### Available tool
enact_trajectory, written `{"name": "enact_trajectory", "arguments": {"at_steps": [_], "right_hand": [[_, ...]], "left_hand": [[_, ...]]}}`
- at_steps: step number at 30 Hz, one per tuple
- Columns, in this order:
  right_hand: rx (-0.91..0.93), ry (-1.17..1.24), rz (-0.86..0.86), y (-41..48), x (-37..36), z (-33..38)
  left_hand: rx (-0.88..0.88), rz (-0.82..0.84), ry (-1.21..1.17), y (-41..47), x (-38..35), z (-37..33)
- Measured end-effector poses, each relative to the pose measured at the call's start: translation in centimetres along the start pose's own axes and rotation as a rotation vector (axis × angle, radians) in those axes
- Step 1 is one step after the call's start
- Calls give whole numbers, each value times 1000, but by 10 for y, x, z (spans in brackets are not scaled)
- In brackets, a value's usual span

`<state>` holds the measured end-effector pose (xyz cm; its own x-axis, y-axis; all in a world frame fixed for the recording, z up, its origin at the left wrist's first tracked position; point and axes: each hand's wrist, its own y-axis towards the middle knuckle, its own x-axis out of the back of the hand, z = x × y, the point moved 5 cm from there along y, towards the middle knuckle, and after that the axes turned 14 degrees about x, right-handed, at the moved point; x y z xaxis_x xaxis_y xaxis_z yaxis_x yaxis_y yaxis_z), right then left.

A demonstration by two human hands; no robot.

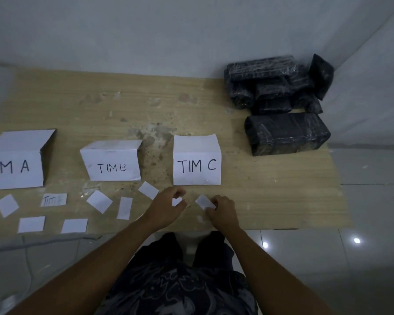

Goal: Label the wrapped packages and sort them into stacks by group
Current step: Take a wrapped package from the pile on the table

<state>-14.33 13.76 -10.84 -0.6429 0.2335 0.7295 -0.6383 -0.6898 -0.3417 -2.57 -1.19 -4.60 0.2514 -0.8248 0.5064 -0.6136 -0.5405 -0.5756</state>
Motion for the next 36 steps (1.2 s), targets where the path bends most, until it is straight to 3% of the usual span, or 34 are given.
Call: {"name": "enact_trajectory", "arguments": {"at_steps": [5,10,12,16,20,25,27,32,36], "right_hand": [[80,75,-131,-6,10,10],[211,185,-378,-29,34,24],[254,206,-445,-34,44,29],[281,201,-539,-40,62,35],[263,241,-610,-46,80,31],[-97,958,-527,-43,99,11],[-175,1139,-454,-38,109,5],[-160,1086,-411,-21,145,-24],[-113,984,-369,-4,186,-57]], "left_hand": [[156,51,-32,3,5,0],[481,323,-302,-6,-3,-13],[526,413,-404,-6,-11,-16],[512,563,-675,-3,-27,-24],[450,520,-791,2,-32,-40],[339,486,-813,13,-38,-67],[282,475,-740,18,-42,-82],[172,451,-592,34,-63,-129],[169,386,-649,52,-91,-170]]}}
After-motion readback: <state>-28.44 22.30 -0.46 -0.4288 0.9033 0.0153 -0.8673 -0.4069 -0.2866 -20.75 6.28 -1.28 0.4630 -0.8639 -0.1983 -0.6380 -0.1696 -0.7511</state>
